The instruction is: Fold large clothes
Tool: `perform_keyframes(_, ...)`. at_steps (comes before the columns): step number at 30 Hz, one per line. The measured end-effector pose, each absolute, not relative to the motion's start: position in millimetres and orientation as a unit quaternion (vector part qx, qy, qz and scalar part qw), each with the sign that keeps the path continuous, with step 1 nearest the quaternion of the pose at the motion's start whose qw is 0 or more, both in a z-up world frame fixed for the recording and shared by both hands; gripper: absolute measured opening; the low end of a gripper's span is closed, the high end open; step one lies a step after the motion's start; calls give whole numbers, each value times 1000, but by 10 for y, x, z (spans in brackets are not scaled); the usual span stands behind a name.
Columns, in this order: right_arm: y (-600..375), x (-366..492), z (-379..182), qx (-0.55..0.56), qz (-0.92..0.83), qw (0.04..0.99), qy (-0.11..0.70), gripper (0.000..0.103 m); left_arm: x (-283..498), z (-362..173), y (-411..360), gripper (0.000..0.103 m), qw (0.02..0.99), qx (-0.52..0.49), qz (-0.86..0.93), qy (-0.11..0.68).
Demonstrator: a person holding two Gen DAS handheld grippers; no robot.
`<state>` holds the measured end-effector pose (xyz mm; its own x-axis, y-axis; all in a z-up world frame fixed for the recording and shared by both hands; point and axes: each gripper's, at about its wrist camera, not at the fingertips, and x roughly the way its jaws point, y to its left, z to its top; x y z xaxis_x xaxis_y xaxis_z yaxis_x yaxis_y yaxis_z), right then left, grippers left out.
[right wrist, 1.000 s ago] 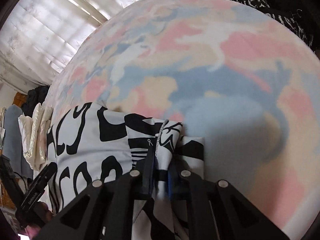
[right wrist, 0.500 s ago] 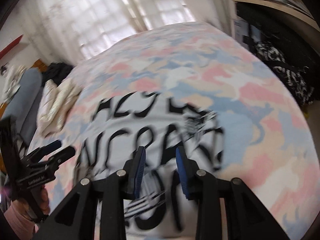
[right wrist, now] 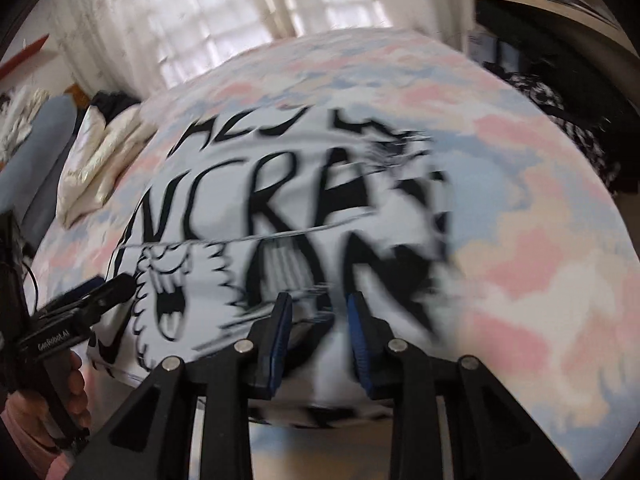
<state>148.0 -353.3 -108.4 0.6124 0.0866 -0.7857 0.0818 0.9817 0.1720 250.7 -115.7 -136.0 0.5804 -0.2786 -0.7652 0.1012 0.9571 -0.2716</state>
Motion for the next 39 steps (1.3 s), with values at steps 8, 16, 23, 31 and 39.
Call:
perform_keyframes(8, -3517, 1371, -1009, 114, 7, 893, 436, 28, 2498, -1331, -1073, 102, 872, -119, -123, 459)
perform_keyframes(16, -3544, 1262, -760, 142, 13, 889, 436, 59, 2343, -1051, -961, 102, 876, -119, -138, 447)
perform_keyframes(23, -3768, 1228, -555, 168, 10, 889, 426, 72, 2350, -920, -843, 102, 865, -152, -159, 451)
perform_keyframes(31, -4137, 1472, -760, 221, 20, 872, 436, 72, 2576, -1179, -840, 102, 844, -183, -176, 473)
perform_keyframes(39, -4470, 1870, -1327, 304, 57, 825, 472, 72, 2835, -1605, -917, 102, 804, -227, -197, 513)
